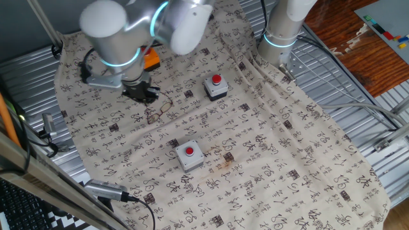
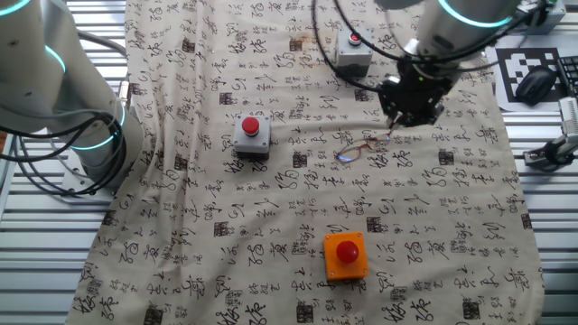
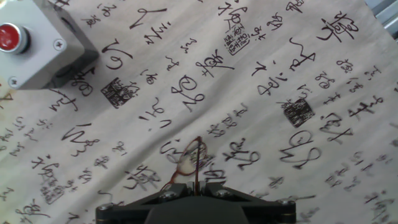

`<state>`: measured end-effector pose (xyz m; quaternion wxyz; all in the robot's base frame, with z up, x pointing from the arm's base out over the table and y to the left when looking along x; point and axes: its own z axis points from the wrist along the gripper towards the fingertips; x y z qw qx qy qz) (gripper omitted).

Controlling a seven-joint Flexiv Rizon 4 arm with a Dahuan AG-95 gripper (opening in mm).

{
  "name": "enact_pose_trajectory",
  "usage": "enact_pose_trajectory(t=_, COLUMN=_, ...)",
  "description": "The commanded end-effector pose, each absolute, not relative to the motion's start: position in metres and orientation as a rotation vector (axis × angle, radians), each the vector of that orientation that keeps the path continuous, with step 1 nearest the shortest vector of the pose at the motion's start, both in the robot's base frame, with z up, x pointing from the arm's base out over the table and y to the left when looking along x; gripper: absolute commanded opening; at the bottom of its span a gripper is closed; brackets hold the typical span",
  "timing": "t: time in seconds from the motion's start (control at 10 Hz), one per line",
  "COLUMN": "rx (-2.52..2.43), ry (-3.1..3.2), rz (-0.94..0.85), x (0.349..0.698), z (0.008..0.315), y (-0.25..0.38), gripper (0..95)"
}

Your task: Unfold the leg of the glasses (with one hand)

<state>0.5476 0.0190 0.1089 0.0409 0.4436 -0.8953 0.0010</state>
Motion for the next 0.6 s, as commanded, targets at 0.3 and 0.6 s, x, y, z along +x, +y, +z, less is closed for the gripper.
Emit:
enact_pose_trajectory(t=0.3, rx=1.398, ry=-2.72, rz=-0.005, x=0.5464, z=0.1075, y=0.0256, gripper=0.0)
enact_pose_trajectory(t=0.6, rx=1.467, ry=-2.676, rz=0.006, x=0.5468, z=0.1079, y=0.0246, gripper=0.0)
